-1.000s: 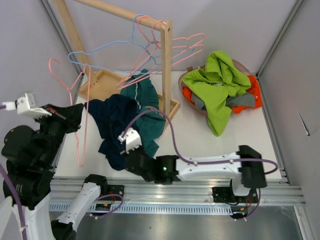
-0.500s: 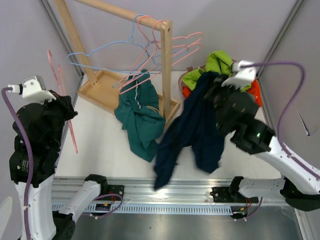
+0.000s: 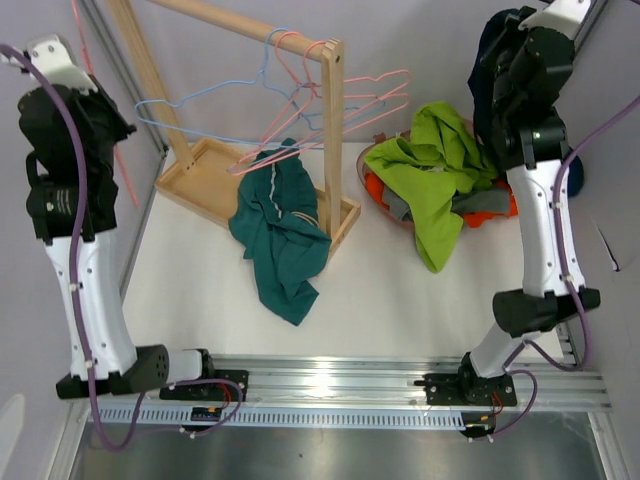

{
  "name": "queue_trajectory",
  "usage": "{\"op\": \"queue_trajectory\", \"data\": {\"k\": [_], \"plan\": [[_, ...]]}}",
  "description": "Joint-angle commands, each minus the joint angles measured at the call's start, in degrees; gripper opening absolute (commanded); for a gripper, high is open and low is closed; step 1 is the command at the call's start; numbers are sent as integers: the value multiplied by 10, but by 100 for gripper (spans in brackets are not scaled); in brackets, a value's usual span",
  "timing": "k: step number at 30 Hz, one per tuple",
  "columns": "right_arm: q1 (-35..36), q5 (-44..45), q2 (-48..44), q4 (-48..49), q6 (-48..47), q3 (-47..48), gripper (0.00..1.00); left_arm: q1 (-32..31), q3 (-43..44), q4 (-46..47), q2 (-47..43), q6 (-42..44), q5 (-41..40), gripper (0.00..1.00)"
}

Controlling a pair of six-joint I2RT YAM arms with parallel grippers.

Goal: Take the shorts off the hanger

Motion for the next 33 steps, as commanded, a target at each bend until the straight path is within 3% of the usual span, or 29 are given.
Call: {"op": "queue_trajectory", "data": {"k": [1,4,7,12,15,16,17,18,19,20,26,30,33], "plan": [[-37,-124,50,23,40,41,0,19,96,47,37,42,32,0],[-48,-150,74,51,48,4,0,40,190,26,110,47,58,0],[-50,-165,63,106,61,-91,0,77,263,34,173,17,159,0],[-50,-172,52,160,66,-203,0,119,295,67,257,-52,444,0],[-50,-181,57,147,68,-217,0,124,270,79,277,-73,508,0],[-50,-186,57,130,74,-216,9,124,263,88,277,-78,539,0],[-50,-191,57,124,76,-218,42,125,255,90,277,-86,553,0],[-50,-197,51,122,80,-224,63,126,241,94,276,-88,564,0],[-49,-198,45,125,88,-234,84,127,237,96,276,-92,580,0],[-49,-196,38,129,94,-260,94,128,235,97,277,-98,589,0],[-49,-203,-35,185,116,-390,97,135,203,160,280,-167,672,0],[-49,-196,-56,193,117,-423,96,135,179,181,246,-190,700,0],[-49,-195,-69,196,120,-438,96,135,112,183,206,-194,703,0]]}}
